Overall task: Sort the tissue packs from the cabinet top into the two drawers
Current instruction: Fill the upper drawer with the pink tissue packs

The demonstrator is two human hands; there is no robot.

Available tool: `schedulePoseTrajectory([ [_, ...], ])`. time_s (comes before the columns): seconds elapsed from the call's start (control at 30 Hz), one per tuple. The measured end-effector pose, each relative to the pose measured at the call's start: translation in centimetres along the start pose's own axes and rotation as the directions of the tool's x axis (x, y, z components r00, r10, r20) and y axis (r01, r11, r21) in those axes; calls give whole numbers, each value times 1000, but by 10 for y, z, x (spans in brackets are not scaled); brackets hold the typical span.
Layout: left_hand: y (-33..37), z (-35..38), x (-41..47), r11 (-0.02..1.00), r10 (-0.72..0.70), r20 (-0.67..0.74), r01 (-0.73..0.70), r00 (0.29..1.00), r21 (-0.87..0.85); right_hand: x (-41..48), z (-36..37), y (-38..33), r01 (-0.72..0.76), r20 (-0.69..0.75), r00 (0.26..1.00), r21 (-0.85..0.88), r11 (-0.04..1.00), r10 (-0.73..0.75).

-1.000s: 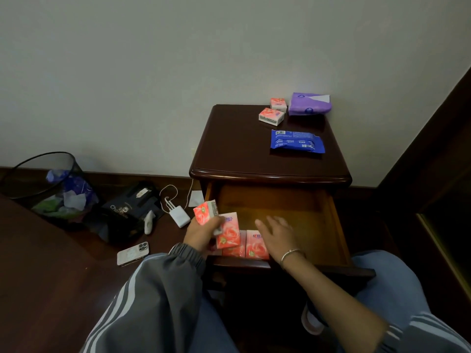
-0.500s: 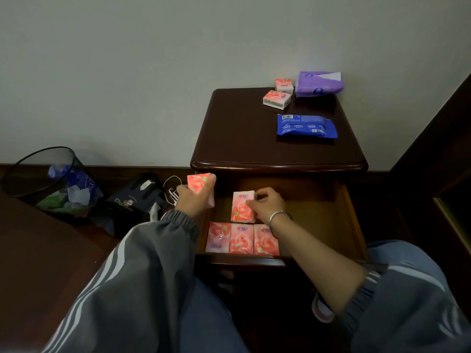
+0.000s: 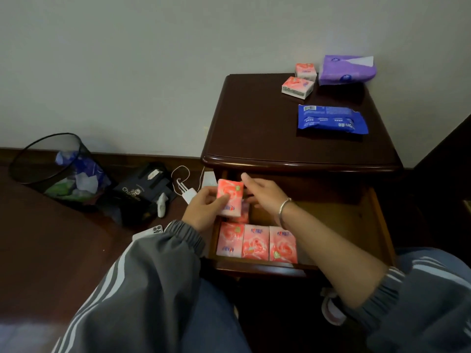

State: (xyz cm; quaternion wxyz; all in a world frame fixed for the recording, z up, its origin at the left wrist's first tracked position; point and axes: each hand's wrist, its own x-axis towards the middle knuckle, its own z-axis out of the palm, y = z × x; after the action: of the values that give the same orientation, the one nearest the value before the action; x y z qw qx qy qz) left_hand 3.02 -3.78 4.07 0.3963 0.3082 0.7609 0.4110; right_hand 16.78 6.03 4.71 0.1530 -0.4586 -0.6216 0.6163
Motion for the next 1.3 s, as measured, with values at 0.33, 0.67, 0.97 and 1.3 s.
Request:
schedulePoseTrajectory([
  [0.33, -7, 5, -13, 967, -158, -25, 160, 987, 198, 22, -1, 24, -181, -136, 977, -134, 974, 163],
  [0.67, -2, 7, -18, 970, -196, -9, 195, 981, 147, 2, 12, 11, -418, 272, 904, 405, 813, 329],
  [0.97, 8, -4, -11, 966, -107, -98, 127, 989, 226, -45, -51, -9, -26, 136, 991, 54, 998, 19],
  [1.3, 85, -13, 26, 841, 460, -208, -348, 863, 414, -6, -214, -18, 179, -386, 758, -654, 735, -527],
])
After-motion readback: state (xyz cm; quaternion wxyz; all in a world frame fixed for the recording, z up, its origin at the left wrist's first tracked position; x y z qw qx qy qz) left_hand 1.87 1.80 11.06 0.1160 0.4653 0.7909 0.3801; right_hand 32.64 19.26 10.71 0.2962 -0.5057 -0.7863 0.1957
